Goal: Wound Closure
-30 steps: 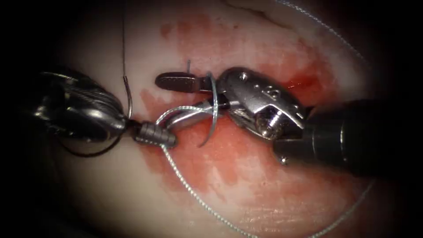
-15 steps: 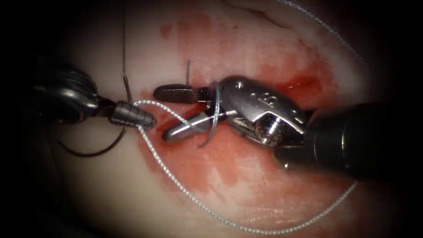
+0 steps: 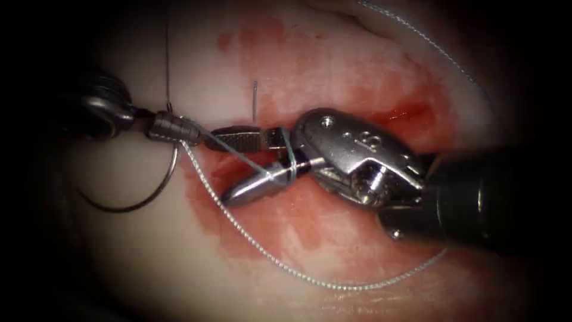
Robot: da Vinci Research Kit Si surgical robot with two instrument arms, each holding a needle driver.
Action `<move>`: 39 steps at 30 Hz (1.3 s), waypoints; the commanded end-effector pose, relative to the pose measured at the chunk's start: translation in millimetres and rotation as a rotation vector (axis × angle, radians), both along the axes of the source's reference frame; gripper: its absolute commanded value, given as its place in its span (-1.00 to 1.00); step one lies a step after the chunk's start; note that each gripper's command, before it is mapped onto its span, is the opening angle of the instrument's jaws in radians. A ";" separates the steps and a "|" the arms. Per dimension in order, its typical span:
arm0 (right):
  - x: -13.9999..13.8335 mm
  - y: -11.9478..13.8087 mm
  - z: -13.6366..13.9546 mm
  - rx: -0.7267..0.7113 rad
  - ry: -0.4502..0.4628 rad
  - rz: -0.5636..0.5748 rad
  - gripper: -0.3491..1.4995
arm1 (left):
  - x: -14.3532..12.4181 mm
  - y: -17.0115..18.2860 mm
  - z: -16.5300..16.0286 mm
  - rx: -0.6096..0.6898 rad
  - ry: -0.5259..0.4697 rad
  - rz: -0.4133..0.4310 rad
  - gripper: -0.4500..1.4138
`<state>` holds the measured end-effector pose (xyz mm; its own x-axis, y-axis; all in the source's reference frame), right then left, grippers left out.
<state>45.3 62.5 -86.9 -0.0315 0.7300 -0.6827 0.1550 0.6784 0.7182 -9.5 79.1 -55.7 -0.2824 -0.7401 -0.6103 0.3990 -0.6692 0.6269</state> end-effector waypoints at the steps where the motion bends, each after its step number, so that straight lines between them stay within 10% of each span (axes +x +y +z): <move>1: 1.0 -0.1 0.3 0.006 0.011 -0.002 -0.02 | -0.7 0.7 0.4 -0.003 0.000 0.000 -0.89; 20: 1.9 1.0 -0.3 0.072 0.101 0.127 0.00 | -4.8 -1.6 1.9 0.045 -0.052 0.004 -0.89; 39: 0.2 2.0 0.1 -0.043 -0.192 0.387 -0.02 | -5.2 -5.0 -1.5 0.067 -0.082 0.009 -0.89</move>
<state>44.6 64.4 -87.2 -0.1575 0.6578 -0.7366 -0.2626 0.6911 0.6733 -14.2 73.4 -57.6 -0.2232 -0.6979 -0.6806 0.3532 -0.7086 0.6108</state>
